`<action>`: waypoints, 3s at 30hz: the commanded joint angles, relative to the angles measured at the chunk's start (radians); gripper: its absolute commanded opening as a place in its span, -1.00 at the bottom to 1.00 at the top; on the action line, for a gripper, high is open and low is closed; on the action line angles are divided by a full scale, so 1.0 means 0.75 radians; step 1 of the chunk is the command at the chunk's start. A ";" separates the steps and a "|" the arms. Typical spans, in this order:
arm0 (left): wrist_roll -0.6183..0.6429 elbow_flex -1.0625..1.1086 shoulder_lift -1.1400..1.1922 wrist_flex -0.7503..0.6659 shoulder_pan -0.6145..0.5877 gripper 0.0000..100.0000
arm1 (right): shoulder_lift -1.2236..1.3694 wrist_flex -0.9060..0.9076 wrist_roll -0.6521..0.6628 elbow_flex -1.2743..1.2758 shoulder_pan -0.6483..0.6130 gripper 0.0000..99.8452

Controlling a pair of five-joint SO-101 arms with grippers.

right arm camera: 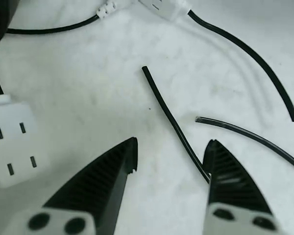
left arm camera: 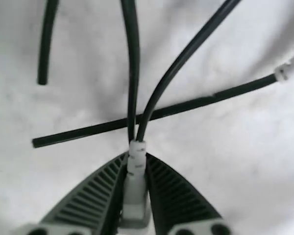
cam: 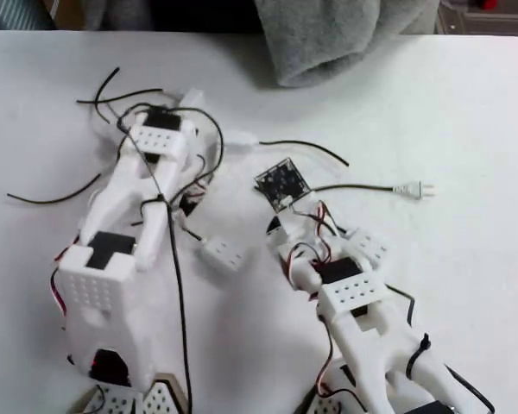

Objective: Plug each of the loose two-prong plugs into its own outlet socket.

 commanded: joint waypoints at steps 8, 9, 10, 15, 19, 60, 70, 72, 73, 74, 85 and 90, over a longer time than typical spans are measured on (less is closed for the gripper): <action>-0.023 -0.033 -0.208 -0.018 0.032 -0.95 | -0.003 -0.021 0.016 -0.004 -0.005 -0.55; -0.023 -0.004 -0.197 -0.018 0.017 -0.95 | -0.003 -0.021 0.016 -0.004 -0.007 -0.55; -0.023 0.023 -0.183 -0.020 -0.005 -0.94 | -0.003 -0.021 0.016 -0.004 -0.007 -0.55; -0.078 0.053 -0.116 -0.018 -0.109 -0.71 | -0.003 -0.015 0.018 0.000 -0.036 -0.55; -0.172 0.074 -0.069 -0.018 -0.134 -0.61 | -0.003 -0.021 0.018 0.014 -0.040 -0.55; -0.213 0.106 0.005 -0.012 -0.060 -0.95 | -0.003 -0.021 0.018 0.016 -0.040 -0.55; -0.219 0.104 0.003 -0.008 -0.107 -0.95 | -0.003 -0.021 0.018 0.016 -0.040 -0.55; -0.219 0.104 -0.001 -0.008 -0.107 -0.95 | -0.003 -0.021 0.018 0.016 -0.040 -0.55; -0.219 0.104 -0.005 -0.008 -0.107 -0.94 | -0.003 -0.021 0.018 0.016 -0.040 -0.55; -0.221 0.104 -0.007 -0.008 -0.107 -0.94 | -0.003 -0.021 0.018 0.016 -0.040 -0.55; -0.284 0.063 -0.009 0.043 -0.109 -0.74 | -0.003 -0.021 0.018 0.016 -0.042 -0.55; -0.286 0.063 -0.009 0.043 -0.109 -0.78 | -0.003 -0.021 0.020 0.016 -0.042 -0.55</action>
